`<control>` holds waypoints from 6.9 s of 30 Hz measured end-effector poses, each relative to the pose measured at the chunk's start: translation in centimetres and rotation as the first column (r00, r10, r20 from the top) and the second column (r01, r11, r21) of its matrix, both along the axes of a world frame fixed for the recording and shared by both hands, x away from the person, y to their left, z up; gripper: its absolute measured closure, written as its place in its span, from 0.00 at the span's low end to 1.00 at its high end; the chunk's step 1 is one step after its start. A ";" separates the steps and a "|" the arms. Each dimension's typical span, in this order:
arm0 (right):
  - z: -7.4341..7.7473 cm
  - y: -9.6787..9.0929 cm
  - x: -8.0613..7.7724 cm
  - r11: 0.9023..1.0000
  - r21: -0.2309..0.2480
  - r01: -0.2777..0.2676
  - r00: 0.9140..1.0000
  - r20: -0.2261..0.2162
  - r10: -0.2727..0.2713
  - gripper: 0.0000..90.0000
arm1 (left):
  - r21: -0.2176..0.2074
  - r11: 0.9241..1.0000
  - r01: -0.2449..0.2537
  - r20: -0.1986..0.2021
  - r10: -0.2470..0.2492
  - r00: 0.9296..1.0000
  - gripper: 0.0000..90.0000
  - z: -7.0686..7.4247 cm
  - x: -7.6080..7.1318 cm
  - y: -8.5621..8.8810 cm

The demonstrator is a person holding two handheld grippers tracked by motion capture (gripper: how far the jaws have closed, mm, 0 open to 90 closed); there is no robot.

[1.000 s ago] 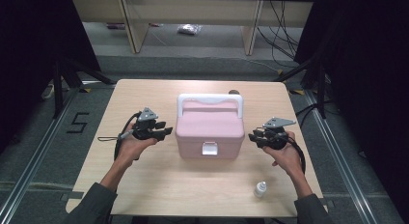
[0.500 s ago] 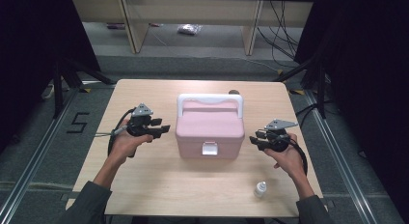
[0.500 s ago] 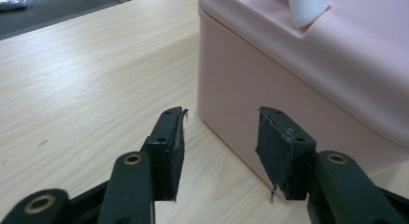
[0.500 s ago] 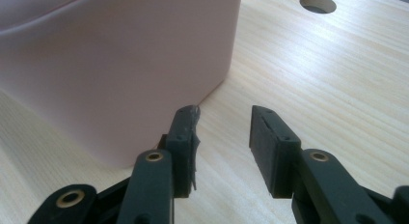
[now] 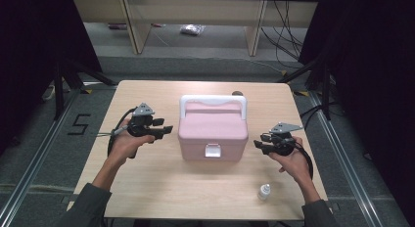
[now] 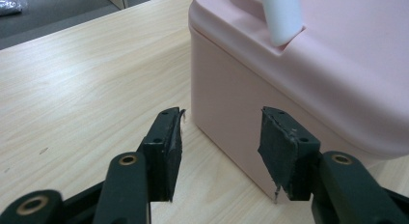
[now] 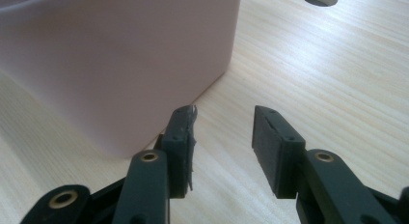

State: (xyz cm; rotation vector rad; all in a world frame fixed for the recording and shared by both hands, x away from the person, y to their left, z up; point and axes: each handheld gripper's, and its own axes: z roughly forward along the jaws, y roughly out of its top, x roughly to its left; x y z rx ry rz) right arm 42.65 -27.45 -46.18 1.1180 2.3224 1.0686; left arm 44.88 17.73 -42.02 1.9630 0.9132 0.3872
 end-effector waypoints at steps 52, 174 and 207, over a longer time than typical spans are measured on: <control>-1.4 -1.6 -0.3 1.000 -0.023 0.006 1.000 -0.010 -0.007 0.61 | 0.310 0.920 0.238 -0.089 -0.221 0.971 0.35 9.4 3.6 -5.5; 4.5 2.1 -2.0 0.948 0.242 -0.208 0.962 0.228 0.153 0.97 | 0.416 0.770 0.484 -0.310 -0.380 0.871 0.76 13.7 11.5 -10.3; 5.0 2.4 -0.9 0.944 0.248 -0.216 0.955 0.254 0.152 0.98 | 0.283 0.948 0.144 -0.145 -0.106 0.984 0.34 14.7 7.2 -2.1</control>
